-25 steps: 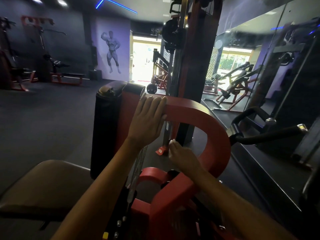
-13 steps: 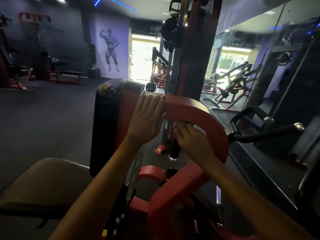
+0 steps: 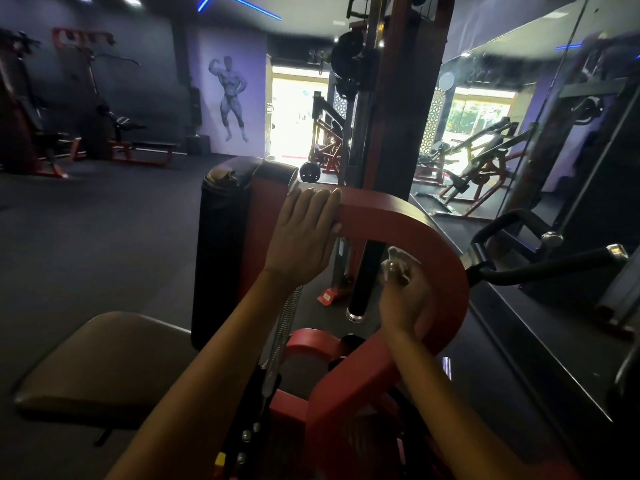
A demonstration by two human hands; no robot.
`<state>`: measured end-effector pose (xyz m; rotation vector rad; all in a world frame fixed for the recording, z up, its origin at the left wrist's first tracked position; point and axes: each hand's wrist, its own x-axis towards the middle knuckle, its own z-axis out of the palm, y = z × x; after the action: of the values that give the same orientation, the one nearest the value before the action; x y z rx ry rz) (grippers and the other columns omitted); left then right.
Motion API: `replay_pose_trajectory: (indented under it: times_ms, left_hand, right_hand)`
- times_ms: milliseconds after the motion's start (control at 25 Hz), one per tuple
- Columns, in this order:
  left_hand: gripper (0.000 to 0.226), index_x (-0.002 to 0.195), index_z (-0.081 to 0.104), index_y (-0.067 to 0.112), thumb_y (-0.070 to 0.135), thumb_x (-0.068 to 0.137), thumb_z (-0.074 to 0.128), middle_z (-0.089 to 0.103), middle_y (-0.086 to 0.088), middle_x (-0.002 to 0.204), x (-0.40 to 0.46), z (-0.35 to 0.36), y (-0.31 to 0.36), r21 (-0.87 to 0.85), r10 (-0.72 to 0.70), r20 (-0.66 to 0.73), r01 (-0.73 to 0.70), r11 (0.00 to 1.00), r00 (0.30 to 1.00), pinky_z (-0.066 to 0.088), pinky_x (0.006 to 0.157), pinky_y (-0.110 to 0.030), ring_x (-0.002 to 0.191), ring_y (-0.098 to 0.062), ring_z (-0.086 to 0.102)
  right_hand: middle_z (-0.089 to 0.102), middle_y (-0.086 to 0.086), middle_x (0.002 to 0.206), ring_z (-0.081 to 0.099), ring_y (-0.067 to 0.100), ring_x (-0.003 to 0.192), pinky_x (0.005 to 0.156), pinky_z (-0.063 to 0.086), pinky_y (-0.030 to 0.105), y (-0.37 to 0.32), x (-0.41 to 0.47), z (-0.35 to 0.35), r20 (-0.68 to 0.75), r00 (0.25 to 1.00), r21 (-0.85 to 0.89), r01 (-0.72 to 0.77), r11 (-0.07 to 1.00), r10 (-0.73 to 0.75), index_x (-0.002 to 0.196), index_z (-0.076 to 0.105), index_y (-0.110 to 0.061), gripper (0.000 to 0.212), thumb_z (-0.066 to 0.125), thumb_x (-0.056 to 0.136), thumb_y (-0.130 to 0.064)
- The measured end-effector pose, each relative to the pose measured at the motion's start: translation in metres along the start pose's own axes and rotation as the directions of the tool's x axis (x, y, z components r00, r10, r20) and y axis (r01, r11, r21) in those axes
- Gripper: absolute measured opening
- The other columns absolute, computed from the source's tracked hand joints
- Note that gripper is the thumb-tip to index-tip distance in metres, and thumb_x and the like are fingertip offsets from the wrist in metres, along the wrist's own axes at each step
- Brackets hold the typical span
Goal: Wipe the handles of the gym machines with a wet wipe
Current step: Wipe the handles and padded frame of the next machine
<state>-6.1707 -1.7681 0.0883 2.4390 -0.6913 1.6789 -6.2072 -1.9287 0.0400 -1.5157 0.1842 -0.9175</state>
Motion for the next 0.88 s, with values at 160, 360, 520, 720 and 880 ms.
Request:
replay_pose_trajectory:
  times_ms: [160,360,520,720,880]
  left_hand:
    - [0.044,0.134,0.048,0.002,0.022,0.095,0.050,0.054,-0.016,0.131,0.001,-0.008,0.009,-0.055,-0.081,0.047,0.084,0.995,0.996,0.024,0.115,-0.047,0.125,-0.031,0.045]
    - [0.048,0.137,0.046,0.005,0.018,0.091,0.051,0.040,-0.016,0.147,-0.026,-0.042,0.029,-0.197,-0.201,0.208,0.242,0.950,0.957,0.030,0.113,-0.047,0.137,-0.032,0.032]
    - [0.029,0.110,0.062,0.004,0.022,0.090,0.050,0.055,-0.013,0.123,-0.123,-0.096,0.036,-0.117,-0.467,0.425,0.559,0.821,0.775,0.039,0.094,-0.031,0.114,-0.028,0.048]
    - [0.037,0.117,0.060,0.001,0.019,0.085,0.066,0.059,-0.010,0.117,-0.268,-0.221,0.032,0.126,-0.824,0.453,0.891,0.435,0.339,0.036,0.087,-0.020,0.112,-0.026,0.056]
    - [0.038,0.123,0.057,0.003,0.012,0.087,0.066,0.058,-0.011,0.122,-0.305,-0.339,0.021,0.233,-0.935,0.275,0.927,0.292,0.225,0.035,0.090,-0.016,0.113,-0.021,0.055]
  right_hand:
    - [0.064,0.001,0.097,0.058,0.002,0.080,0.065,0.044,0.002,0.017,-0.024,-0.025,0.161,0.986,-0.150,0.067,0.986,-0.042,0.111,0.063,-0.007,0.023,0.063,0.089,-0.013]
    - [0.067,0.004,0.096,0.065,0.025,0.092,0.079,0.055,0.048,0.031,-0.011,-0.048,0.357,0.933,-0.267,0.147,0.952,-0.044,0.091,0.062,-0.032,0.019,0.068,0.076,-0.042]
    - [0.063,0.001,0.069,0.062,0.021,0.064,0.058,0.047,0.031,0.003,-0.045,-0.045,0.530,0.839,-0.199,0.260,0.945,-0.119,0.080,0.058,-0.013,0.017,0.069,0.085,-0.026]
    - [0.058,-0.003,0.065,0.056,0.017,0.062,0.052,0.038,0.026,0.001,-0.148,-0.018,0.806,0.590,-0.156,0.304,0.940,-0.057,0.083,0.055,-0.009,0.017,0.063,0.089,-0.023]
    - [0.067,-0.001,0.076,0.065,0.016,0.065,0.049,0.047,0.022,-0.032,-0.261,0.024,0.959,0.272,0.015,0.233,0.972,-0.080,0.089,0.055,-0.016,0.009,0.063,0.086,-0.013]
